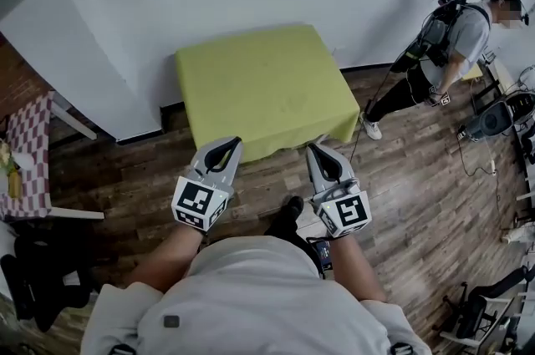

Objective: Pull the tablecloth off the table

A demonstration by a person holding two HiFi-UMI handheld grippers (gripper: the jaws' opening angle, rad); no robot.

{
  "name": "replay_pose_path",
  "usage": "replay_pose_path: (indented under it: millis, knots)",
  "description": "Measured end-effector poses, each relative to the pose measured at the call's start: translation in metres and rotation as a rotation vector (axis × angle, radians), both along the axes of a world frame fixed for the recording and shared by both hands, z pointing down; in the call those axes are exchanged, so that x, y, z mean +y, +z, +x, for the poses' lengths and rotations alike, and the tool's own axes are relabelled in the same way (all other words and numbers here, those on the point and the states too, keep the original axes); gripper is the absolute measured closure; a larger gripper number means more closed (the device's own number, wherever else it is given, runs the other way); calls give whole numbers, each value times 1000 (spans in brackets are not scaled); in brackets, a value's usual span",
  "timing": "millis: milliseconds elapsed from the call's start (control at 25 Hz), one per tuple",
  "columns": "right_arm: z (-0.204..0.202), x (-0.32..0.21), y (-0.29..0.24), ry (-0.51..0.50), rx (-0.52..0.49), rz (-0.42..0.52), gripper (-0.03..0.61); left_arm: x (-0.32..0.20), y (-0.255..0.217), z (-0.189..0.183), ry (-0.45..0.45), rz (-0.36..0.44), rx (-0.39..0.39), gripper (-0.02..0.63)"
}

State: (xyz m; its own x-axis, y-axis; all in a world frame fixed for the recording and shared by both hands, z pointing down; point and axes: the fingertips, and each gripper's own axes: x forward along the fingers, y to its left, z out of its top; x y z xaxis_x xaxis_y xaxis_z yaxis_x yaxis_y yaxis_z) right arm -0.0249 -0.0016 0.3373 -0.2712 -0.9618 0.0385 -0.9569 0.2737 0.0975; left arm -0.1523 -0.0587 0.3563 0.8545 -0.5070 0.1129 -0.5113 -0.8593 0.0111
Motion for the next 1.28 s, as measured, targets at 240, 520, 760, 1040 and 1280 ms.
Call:
replay_pose_path:
  millis: [240,520,760,1040,1280]
  knots:
    - [81,-54,8,-80,-8,-15,568,-38,1,76,-67,11,-36,611]
    - [167,-98,24,-215,9,-63,554,-78,22,150,-170,-41,-57,611]
    - [208,-122,33,-266,33,-74,529,-97,41,166,-262,-69,-101,611]
    - [227,-164,65,-288,20,-142,515,-129,71,154,-353,-118,-119,611]
    - [229,-210,106,-299,57,-228,493,-174,107,138,-404,-172,-140,609]
